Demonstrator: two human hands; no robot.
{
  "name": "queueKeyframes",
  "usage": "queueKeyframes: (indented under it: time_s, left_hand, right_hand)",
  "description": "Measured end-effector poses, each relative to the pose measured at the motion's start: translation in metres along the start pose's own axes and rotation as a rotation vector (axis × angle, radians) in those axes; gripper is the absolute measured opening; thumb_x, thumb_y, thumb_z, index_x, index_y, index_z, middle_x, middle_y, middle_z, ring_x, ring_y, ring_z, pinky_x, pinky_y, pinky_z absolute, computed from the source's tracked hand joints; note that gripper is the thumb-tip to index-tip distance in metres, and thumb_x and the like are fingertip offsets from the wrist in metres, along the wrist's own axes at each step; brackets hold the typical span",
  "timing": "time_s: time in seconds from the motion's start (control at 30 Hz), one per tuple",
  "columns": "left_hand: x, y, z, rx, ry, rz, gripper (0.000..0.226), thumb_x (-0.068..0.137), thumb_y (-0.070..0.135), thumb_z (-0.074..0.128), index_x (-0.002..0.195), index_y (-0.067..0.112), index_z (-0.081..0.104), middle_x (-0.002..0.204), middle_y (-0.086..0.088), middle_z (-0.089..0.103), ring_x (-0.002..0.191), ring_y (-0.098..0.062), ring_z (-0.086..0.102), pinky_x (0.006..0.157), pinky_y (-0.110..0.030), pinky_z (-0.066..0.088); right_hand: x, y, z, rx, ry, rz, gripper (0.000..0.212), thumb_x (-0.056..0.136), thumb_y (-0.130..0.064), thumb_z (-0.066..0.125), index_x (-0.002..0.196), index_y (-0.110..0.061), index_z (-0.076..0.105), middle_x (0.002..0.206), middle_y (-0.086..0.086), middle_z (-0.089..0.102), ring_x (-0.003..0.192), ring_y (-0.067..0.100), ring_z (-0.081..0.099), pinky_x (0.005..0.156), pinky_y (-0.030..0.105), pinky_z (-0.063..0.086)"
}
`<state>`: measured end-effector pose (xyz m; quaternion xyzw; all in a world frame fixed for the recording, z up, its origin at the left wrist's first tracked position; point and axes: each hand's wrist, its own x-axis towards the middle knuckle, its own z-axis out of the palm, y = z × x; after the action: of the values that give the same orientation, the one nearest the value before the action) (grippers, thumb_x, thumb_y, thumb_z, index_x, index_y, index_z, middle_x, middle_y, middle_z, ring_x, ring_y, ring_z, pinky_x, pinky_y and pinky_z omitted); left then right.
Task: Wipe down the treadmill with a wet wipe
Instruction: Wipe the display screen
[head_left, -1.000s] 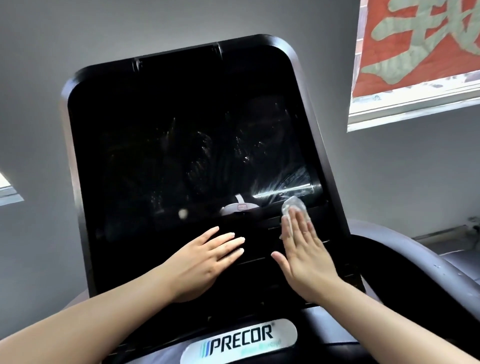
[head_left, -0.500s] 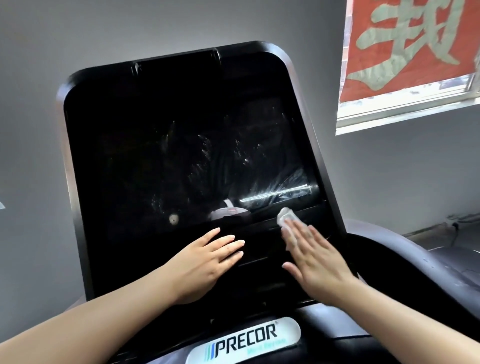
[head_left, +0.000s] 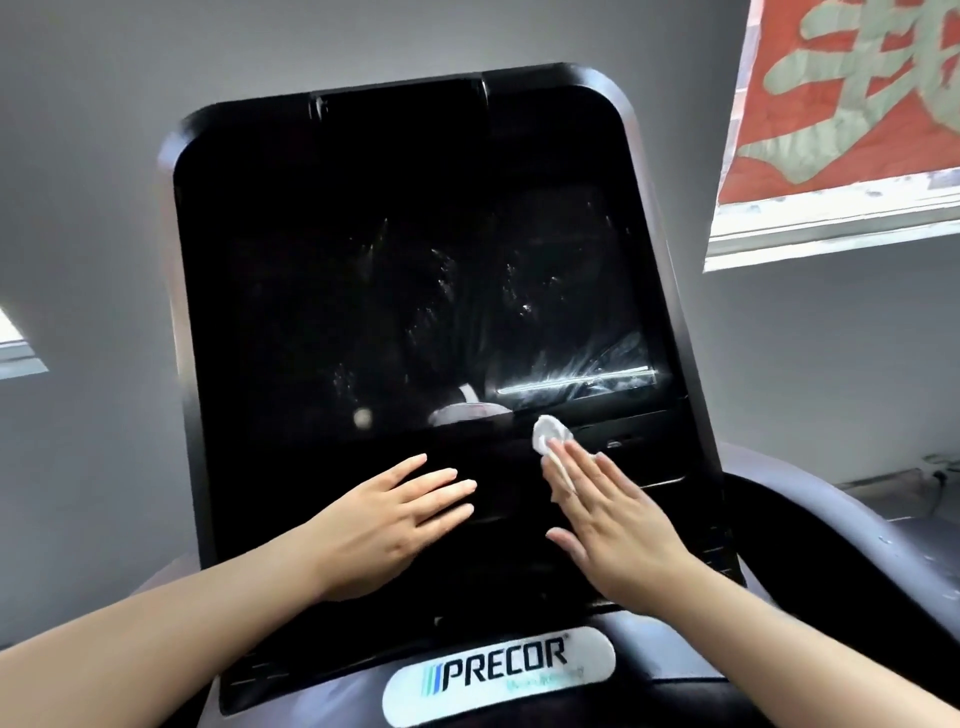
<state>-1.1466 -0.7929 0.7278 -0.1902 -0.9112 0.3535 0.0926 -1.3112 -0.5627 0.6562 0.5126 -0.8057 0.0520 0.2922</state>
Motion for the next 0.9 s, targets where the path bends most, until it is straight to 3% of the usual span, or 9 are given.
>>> queueKeyframes:
  time_s: [0.1,0.17,0.27,0.43,0.5,0.6,0.7,0.8,0.9]
  left_hand:
    - [-0.028,-0.003,0.007,0.008,0.003,-0.055,0.052,0.082,0.027,0.037,0.129,0.017,0.057,0.139,-0.006,0.051,0.126,-0.022,0.050,0.112,-0.042,0.011]
    - [-0.045,-0.004,0.011,0.012,-0.002,-0.086,0.051,0.082,0.026,0.039,0.132,0.018,0.051,0.140,-0.005,0.049,0.128,-0.022,0.047,0.114,-0.042,0.011]
    - [-0.068,-0.007,0.013,0.009,-0.022,-0.135,0.051,0.082,0.023,0.040,0.133,0.018,0.046,0.141,-0.005,0.048,0.131,-0.022,0.042,0.114,-0.042,0.012]
    - [-0.096,-0.012,0.012,0.017,-0.057,-0.173,0.051,0.082,0.024,0.040,0.132,0.017,0.046,0.139,-0.005,0.051,0.126,-0.023,0.051,0.112,-0.042,0.014]
    - [-0.108,-0.016,0.014,0.008,-0.078,-0.202,0.049,0.083,0.025,0.041,0.131,0.018,0.050,0.139,-0.005,0.051,0.125,-0.023,0.051,0.112,-0.042,0.014]
    - [-0.130,-0.020,0.016,0.004,-0.100,-0.254,0.047,0.084,0.027,0.041,0.129,0.020,0.053,0.139,-0.004,0.051,0.125,-0.023,0.051,0.112,-0.042,0.015]
    - [-0.150,-0.021,0.017,0.001,-0.136,-0.290,0.048,0.082,0.028,0.042,0.128,0.020,0.055,0.138,-0.003,0.052,0.124,-0.022,0.052,0.112,-0.041,0.015]
    - [-0.165,-0.025,0.016,-0.001,-0.167,-0.318,0.049,0.081,0.029,0.041,0.126,0.019,0.059,0.136,-0.004,0.054,0.122,-0.022,0.054,0.111,-0.041,0.014]
    - [-0.176,-0.033,0.016,0.014,-0.183,-0.310,0.050,0.081,0.027,0.039,0.125,0.016,0.060,0.132,-0.005,0.057,0.120,-0.022,0.055,0.112,-0.040,0.013]
  right_hand:
    - [0.003,0.019,-0.003,0.025,-0.007,0.230,0.068,0.101,-0.049,0.007,0.149,-0.002,0.011,0.157,0.014,0.015,0.145,0.024,0.009,0.116,0.035,0.006]
    - [0.014,-0.001,0.000,0.058,0.032,0.260,0.070,0.101,-0.049,0.008,0.149,0.001,0.014,0.156,0.019,0.010,0.145,0.030,0.008,0.116,0.037,0.006]
    - [0.040,-0.059,0.004,0.107,0.095,0.083,0.068,0.101,-0.047,0.011,0.147,0.002,0.018,0.156,0.019,0.014,0.145,0.030,0.010,0.115,0.039,0.009]
    - [0.061,-0.121,0.008,0.091,0.061,-0.281,0.071,0.093,-0.049,0.027,0.145,0.000,0.020,0.152,0.015,0.027,0.144,0.024,0.009,0.114,0.037,0.014]
    - [0.060,-0.106,0.007,0.040,0.073,-0.276,0.069,0.098,-0.047,0.020,0.147,0.001,0.016,0.152,0.014,0.026,0.144,0.023,0.009,0.114,0.038,0.013]
    - [0.060,-0.091,0.002,0.075,0.068,-0.110,0.067,0.101,-0.046,0.007,0.144,0.002,0.023,0.154,0.015,0.021,0.144,0.026,0.013,0.115,0.039,0.012]
    - [0.075,-0.128,0.005,0.182,0.099,-0.019,0.068,0.101,-0.047,0.008,0.146,0.003,0.020,0.153,0.020,0.021,0.143,0.031,0.017,0.114,0.041,0.013]
    - [0.095,-0.183,0.008,0.199,0.124,-0.148,0.068,0.099,-0.047,0.015,0.146,0.002,0.021,0.154,0.018,0.021,0.143,0.028,0.016,0.114,0.040,0.013]
    - [0.103,-0.212,0.007,0.169,0.065,-0.376,0.072,0.086,-0.050,0.029,0.138,-0.003,0.044,0.149,0.012,0.035,0.142,0.026,0.017,0.114,0.037,0.011]
